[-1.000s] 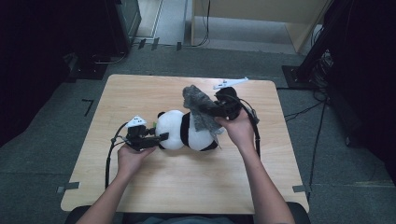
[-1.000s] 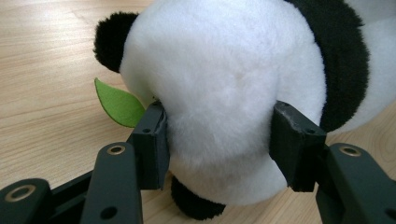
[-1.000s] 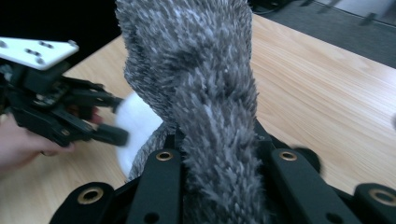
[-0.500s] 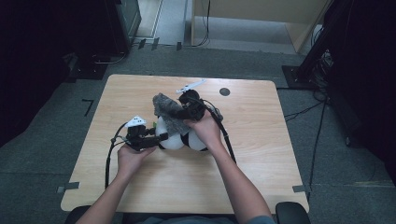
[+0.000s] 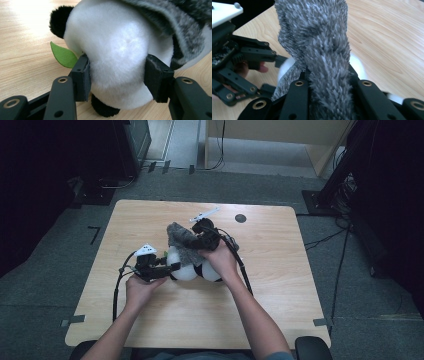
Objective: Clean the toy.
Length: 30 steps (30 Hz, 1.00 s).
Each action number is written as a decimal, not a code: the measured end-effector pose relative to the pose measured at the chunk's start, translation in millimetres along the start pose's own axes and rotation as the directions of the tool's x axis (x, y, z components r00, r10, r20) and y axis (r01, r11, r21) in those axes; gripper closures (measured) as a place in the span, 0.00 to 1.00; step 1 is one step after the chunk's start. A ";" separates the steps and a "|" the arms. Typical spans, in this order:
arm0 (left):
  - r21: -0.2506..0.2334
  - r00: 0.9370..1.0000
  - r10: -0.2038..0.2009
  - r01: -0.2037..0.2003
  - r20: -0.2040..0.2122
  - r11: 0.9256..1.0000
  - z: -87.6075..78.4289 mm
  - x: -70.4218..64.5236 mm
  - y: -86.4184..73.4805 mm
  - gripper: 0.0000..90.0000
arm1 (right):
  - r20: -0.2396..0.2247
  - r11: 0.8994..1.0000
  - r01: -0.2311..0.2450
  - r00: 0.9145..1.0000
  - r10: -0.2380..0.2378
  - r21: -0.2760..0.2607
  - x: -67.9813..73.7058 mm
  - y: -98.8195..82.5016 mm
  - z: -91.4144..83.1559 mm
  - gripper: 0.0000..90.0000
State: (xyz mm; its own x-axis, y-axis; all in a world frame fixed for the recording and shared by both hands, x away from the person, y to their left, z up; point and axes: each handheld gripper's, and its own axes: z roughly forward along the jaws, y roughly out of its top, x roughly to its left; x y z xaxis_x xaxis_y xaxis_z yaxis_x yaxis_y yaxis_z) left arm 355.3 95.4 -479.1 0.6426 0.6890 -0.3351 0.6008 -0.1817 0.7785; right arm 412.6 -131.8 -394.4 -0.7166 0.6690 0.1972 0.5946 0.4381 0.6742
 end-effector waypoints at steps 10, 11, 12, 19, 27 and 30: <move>-0.002 1.000 0.011 -0.011 -0.005 1.000 0.5 -0.6 -0.1 0.49 | 0.033 0.998 -0.049 0.998 0.050 -0.030 -24.7 -18.5 -37.8 0.82; -0.001 1.000 0.011 -0.011 -0.005 1.000 0.5 -0.7 -0.1 0.49 | 0.038 0.998 -0.047 0.998 0.048 -0.036 -26.4 -19.8 -40.8 0.82; -0.001 1.000 0.011 -0.011 -0.005 1.000 0.5 -0.6 -0.1 0.49 | 0.041 0.998 -0.050 0.998 0.052 -0.041 -28.5 -21.6 -44.9 0.81; -0.009 1.000 0.014 -0.014 -0.004 1.000 1.0 -0.3 -0.8 0.49 | 0.070 0.993 -0.090 0.993 0.095 -0.081 -47.0 -37.7 -73.5 0.81; -0.009 1.000 0.013 -0.013 -0.001 1.000 1.0 0.2 -1.5 0.49 | 0.117 0.986 -0.127 0.983 0.139 -0.106 -62.4 -57.5 -93.5 0.81; -0.007 1.000 0.014 -0.014 -0.001 1.000 1.0 0.8 -1.8 0.49 | 0.142 0.985 -0.140 0.978 0.153 -0.097 -68.9 -68.0 -95.7 0.81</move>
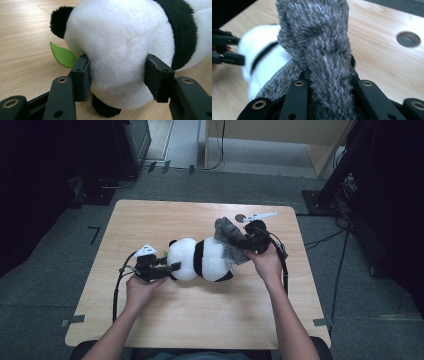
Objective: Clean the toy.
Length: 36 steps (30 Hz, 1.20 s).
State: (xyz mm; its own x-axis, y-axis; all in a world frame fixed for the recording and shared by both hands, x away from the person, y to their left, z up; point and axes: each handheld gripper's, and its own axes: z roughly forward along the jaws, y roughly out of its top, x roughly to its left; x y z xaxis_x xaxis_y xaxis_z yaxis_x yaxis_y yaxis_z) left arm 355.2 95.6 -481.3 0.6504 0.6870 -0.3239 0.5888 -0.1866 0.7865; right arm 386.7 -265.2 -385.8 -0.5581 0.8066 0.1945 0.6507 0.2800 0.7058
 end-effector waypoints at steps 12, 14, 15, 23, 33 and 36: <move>0.012 0.998 -0.002 0.001 0.061 1.000 3.6 0.0 -2.5 0.20 | 0.000 1.000 -0.028 1.000 0.028 -0.007 -7.1 -20.4 4.8 0.82; 0.035 0.998 0.034 -0.036 0.049 0.999 7.3 -4.1 -4.5 0.13 | 0.006 1.000 -0.028 1.000 0.028 -0.005 -6.8 -19.3 5.3 0.82; 0.050 0.998 0.053 -0.054 0.034 0.997 9.5 -7.0 -5.0 0.09 | 0.006 1.000 -0.027 1.000 0.027 -0.004 -7.2 -19.1 5.7 0.82; 0.003 0.996 0.088 -0.088 -0.008 0.996 15.5 -11.4 -11.6 0.12 | 0.009 0.999 -0.047 0.999 0.047 -0.001 -11.5 -18.0 9.5 0.82; 0.003 0.995 0.100 -0.100 -0.008 0.995 10.9 -8.9 -10.6 0.38 | -0.038 0.996 -0.035 0.999 0.033 -0.079 1.0 -7.1 -12.9 0.82; -0.002 0.996 0.090 -0.090 -0.013 0.996 10.7 -10.0 -10.1 0.38 | -0.065 0.995 -0.007 0.998 0.000 -0.101 13.6 1.8 -19.2 0.82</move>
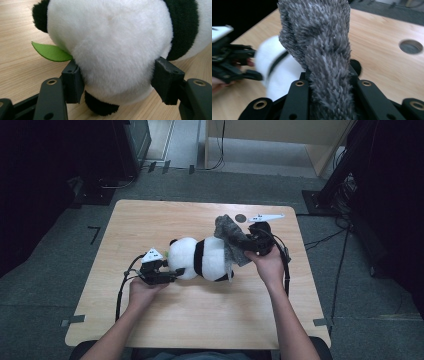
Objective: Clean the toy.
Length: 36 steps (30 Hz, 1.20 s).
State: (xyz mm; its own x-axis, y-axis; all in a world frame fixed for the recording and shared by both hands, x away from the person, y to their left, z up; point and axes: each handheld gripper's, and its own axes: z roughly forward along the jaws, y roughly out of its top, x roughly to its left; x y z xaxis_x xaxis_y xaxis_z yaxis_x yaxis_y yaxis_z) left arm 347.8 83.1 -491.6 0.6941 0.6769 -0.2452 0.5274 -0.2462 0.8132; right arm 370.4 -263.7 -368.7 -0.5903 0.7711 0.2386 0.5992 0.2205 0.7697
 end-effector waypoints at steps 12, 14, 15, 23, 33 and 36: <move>-0.013 0.999 -0.025 0.025 0.024 1.000 -5.1 1.1 2.3 0.47 | -0.134 0.992 0.109 0.986 -0.100 0.063 55.6 9.0 42.3 0.82; -0.014 0.999 -0.023 0.023 0.025 1.000 -5.2 1.0 2.5 0.47 | -0.159 0.990 0.117 0.982 -0.105 0.074 62.2 8.2 50.4 0.82; -0.015 0.999 -0.025 0.026 0.024 1.000 -4.8 1.1 2.3 0.47 | -0.166 0.989 0.119 0.981 -0.104 0.083 65.9 7.8 54.4 0.82; -0.014 0.999 -0.035 0.035 0.024 0.999 -4.6 1.6 2.5 0.47 | -0.243 0.980 0.148 0.964 -0.112 0.136 91.2 0.8 85.7 0.82; -0.010 0.999 -0.046 0.046 0.014 0.999 -3.5 1.8 2.5 0.42 | -0.213 0.971 0.169 0.968 -0.131 0.169 90.1 -7.5 99.4 0.81; -0.011 0.999 -0.051 0.051 0.010 0.999 -3.1 1.0 2.6 0.41 | -0.194 0.972 0.169 0.971 -0.137 0.161 85.4 -7.4 90.5 0.81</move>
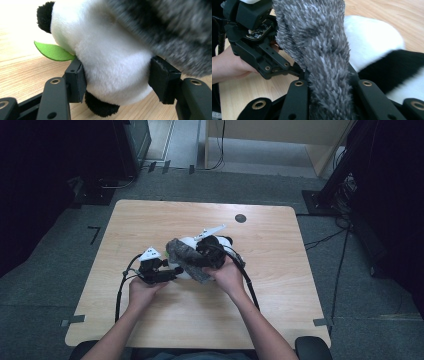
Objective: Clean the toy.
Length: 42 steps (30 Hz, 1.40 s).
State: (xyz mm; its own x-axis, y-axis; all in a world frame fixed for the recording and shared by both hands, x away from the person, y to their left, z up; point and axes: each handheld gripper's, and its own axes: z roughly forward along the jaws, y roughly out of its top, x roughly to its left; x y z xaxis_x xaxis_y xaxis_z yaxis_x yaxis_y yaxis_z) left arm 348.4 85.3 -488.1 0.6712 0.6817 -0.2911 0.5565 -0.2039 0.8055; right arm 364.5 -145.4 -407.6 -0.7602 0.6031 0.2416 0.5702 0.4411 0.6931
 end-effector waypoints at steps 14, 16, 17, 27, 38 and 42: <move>0.003 1.000 0.004 -0.004 0.003 1.000 1.1 0.6 -0.5 0.38 | 0.070 0.996 -0.037 0.997 0.043 -0.083 -21.9 -18.3 -54.3 0.81; 0.003 1.000 0.005 -0.005 0.003 1.000 1.1 0.2 -0.5 0.38 | 0.091 0.995 -0.037 0.995 0.046 -0.095 -24.6 -21.4 -61.8 0.81; 0.004 1.000 0.005 -0.005 0.003 1.000 1.0 0.3 -0.5 0.38 | 0.098 0.994 -0.040 0.994 0.050 -0.099 -25.9 -23.1 -65.3 0.81; 0.002 1.000 0.006 -0.006 0.004 1.000 1.1 0.6 -0.7 0.38 | 0.141 0.987 -0.096 0.983 0.113 -0.127 -47.5 -43.4 -90.4 0.81; 0.007 1.000 0.004 -0.004 0.004 1.000 0.9 0.9 -0.7 0.38 | 0.056 0.984 -0.096 0.993 0.105 -0.151 -31.5 -26.6 -89.0 0.82; 0.006 1.000 0.003 -0.003 0.004 1.000 1.0 0.9 -0.7 0.38 | 0.023 0.990 -0.065 0.997 0.068 -0.124 -19.5 -13.1 -66.2 0.81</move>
State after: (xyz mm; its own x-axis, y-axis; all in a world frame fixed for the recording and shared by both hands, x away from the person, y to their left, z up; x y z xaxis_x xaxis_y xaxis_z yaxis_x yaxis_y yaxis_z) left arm 349.0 85.4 -489.5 0.6747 0.6783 -0.2911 0.5576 -0.2100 0.8031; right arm 351.3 -206.9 -376.4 -0.7125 0.6466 0.2726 0.5753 0.3157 0.7546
